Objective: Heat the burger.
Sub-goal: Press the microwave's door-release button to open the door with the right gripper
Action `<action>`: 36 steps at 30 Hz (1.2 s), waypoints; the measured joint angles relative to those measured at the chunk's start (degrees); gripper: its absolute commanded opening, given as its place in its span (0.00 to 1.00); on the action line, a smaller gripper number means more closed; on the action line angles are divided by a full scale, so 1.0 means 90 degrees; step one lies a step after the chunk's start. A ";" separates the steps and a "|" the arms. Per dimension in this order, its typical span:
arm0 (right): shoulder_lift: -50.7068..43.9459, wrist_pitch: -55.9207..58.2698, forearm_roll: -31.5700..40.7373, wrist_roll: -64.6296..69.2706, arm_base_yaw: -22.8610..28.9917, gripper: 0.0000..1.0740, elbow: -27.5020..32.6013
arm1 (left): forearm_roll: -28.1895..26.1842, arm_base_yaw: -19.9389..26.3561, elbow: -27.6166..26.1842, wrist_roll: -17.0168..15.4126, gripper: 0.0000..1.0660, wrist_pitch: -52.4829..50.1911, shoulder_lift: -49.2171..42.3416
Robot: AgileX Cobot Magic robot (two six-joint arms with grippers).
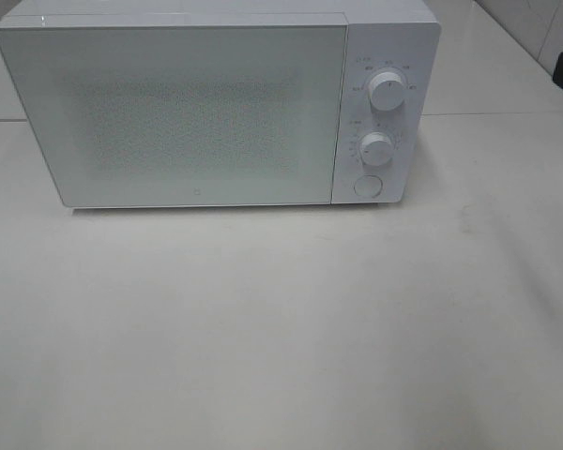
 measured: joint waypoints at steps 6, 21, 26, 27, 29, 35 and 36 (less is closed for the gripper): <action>0.0840 -0.0936 0.0000 0.0000 0.0000 0.71 0.0083 | 0.0000 0.0000 0.0000 0.0000 0.92 0.0000 0.0000; 0.2897 -0.4972 0.1681 -0.1490 0.0172 0.71 0.1337 | 0.0000 0.0000 0.0000 0.0000 0.92 0.0000 0.0000; 0.3349 -0.5405 0.2457 -0.2158 0.0917 0.71 0.1369 | 0.0000 0.0000 0.0000 0.0000 0.92 0.0000 0.0000; 0.3444 -0.5481 0.2655 -0.2247 0.1063 0.71 0.1369 | 0.0000 0.0000 0.0000 0.0000 0.92 0.0000 0.0000; 0.3622 -0.5679 0.3037 -0.2413 0.1439 0.71 0.1369 | 0.0000 0.0000 0.0000 0.0000 0.92 0.0000 0.0000; 0.4113 -0.6175 0.3902 -0.2508 0.2381 0.71 0.1362 | 0.0000 0.0000 0.0000 0.0000 0.92 0.0000 0.0000; 0.4113 -0.6175 0.3902 -0.2508 0.2381 0.71 0.1362 | 0.0000 0.0000 0.0000 0.0000 0.92 0.0000 0.0000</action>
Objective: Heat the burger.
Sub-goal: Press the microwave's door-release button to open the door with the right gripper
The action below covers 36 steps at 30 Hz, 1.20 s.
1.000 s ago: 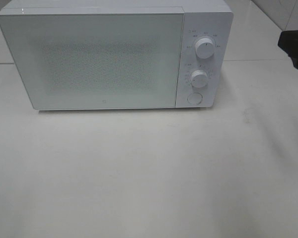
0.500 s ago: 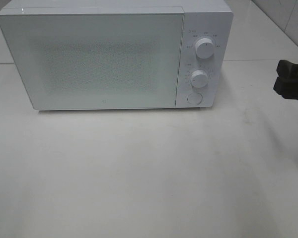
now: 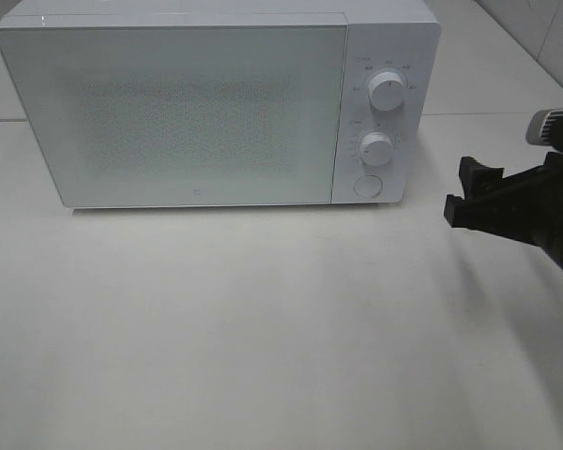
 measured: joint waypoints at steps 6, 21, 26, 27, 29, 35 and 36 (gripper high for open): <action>0.0547 -0.0185 0.0910 0.0000 0.0993 0.71 -0.0140 | 0.0000 0.0000 0.0000 0.0000 0.92 0.0000 0.0000; 0.1375 -0.0153 0.1776 -0.0115 0.2005 0.71 -0.1165 | 0.0000 0.0000 0.0000 0.0000 0.92 0.0000 0.0000; 0.1401 -0.0013 0.1808 -0.0121 0.2005 0.71 -0.1254 | 0.0000 0.0000 0.0000 0.0000 0.92 0.0000 0.0000; 0.1401 -0.0013 0.1808 -0.0121 0.2005 0.71 -0.1254 | 0.0000 0.0000 0.0000 0.0000 0.92 0.0000 0.0000; 0.1401 0.0013 0.1814 0.0083 0.2005 0.70 -0.1267 | 0.0000 0.0000 0.0000 0.0000 0.92 0.0000 0.0000; 0.1401 0.0013 0.1821 0.1038 0.2005 0.63 -0.1267 | 0.0000 0.0000 0.0000 0.0000 0.92 0.0000 0.0000; 0.1401 0.0013 0.1821 0.1248 0.2005 0.62 -0.1267 | 0.0000 0.0000 0.0000 0.0000 0.92 0.0000 0.0000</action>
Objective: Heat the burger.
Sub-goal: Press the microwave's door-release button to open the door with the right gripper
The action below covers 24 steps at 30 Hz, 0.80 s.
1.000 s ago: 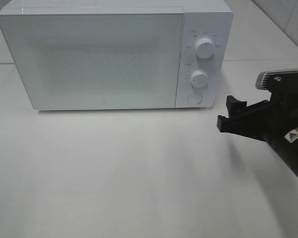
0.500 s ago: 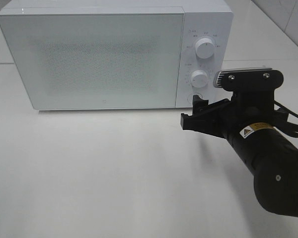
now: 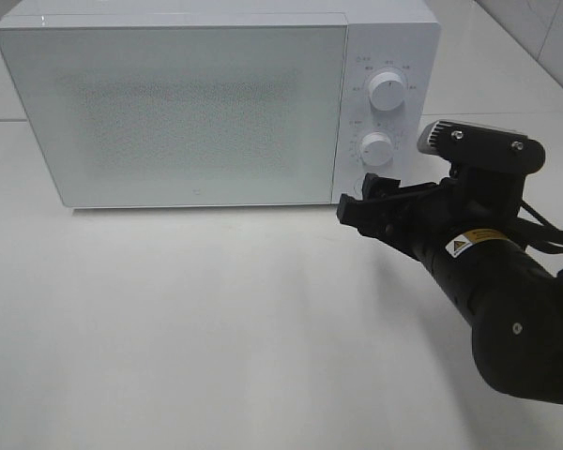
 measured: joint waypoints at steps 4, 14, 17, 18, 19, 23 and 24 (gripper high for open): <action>0.0000 0.0000 0.0006 0.1394 0.0000 0.48 0.0000 | 0.0000 0.0000 0.0000 0.0000 0.92 0.0000 0.0000; 0.0000 0.0095 0.0006 0.5080 0.0000 0.18 0.0000 | 0.0000 0.0000 0.0000 0.0000 0.92 0.0000 0.0000; 0.0000 0.0095 0.0006 0.6010 0.0000 0.13 0.0000 | 0.0000 0.0000 0.0000 0.0000 0.92 0.0000 0.0000; 0.0000 0.0095 0.0006 0.6010 0.0000 0.13 0.0000 | 0.0000 0.0000 0.0000 0.0000 0.92 0.0000 0.0000; 0.0000 0.0095 0.0006 0.6570 0.0000 0.08 0.0000 | 0.0000 0.0000 0.0000 0.0000 0.92 0.0000 0.0000; 0.0000 0.0095 0.0006 0.7283 0.0000 0.01 0.0000 | 0.0000 0.0000 0.0000 0.0000 0.92 0.0000 0.0000; 0.0000 0.0095 0.0000 0.7576 0.0000 0.00 0.0000 | 0.0000 0.0000 0.0000 0.0000 0.92 0.0000 0.0000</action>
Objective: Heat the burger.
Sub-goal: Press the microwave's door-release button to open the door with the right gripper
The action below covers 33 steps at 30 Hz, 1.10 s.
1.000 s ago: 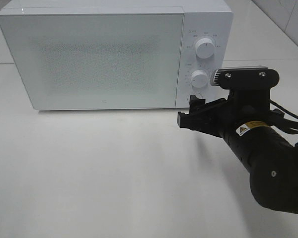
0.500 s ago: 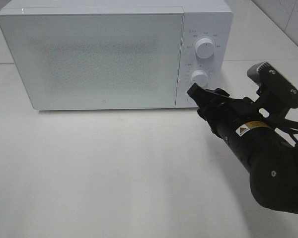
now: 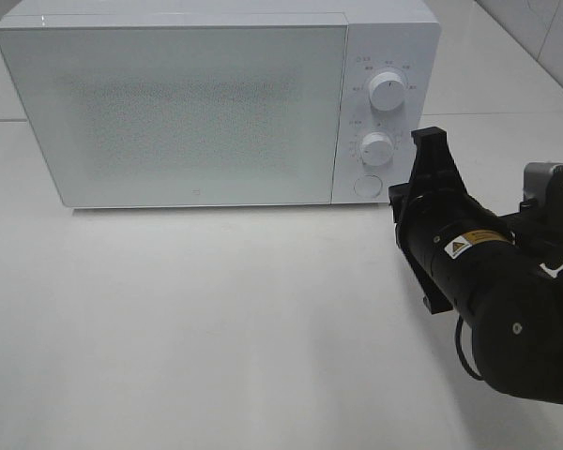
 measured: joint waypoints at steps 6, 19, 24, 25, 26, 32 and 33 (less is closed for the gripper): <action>0.0000 0.0051 -0.0006 0.0503 0.0000 0.00 0.0000 | 0.0000 0.0000 0.0000 0.0000 0.92 0.0000 0.0000; 0.0465 0.0197 -0.0197 0.1222 -0.0242 0.00 -0.0108 | 0.0000 0.0000 0.0000 0.0000 0.92 0.0000 0.0000; 0.0834 0.0197 -0.0248 0.1528 -0.0242 0.00 -0.0357 | 0.0000 0.0000 0.0000 0.0000 0.92 0.0000 0.0000; 0.0834 0.0197 -0.0248 0.1528 -0.0242 0.00 -0.0357 | 0.0000 0.0000 0.0000 0.0000 0.92 0.0000 0.0000; 0.0980 0.0197 -0.0286 0.1585 -0.0255 0.00 -0.0471 | 0.0000 0.0000 0.0000 0.0000 0.92 0.0000 0.0000; 0.1280 0.0216 -0.0662 0.1681 -0.0579 0.00 -0.0859 | 0.0000 0.0000 0.0000 0.0000 0.92 0.0000 0.0000; 0.1356 0.0210 -0.0796 0.1681 -0.0713 0.00 -0.0987 | 0.0000 0.0000 0.0000 0.0000 0.92 0.0000 0.0000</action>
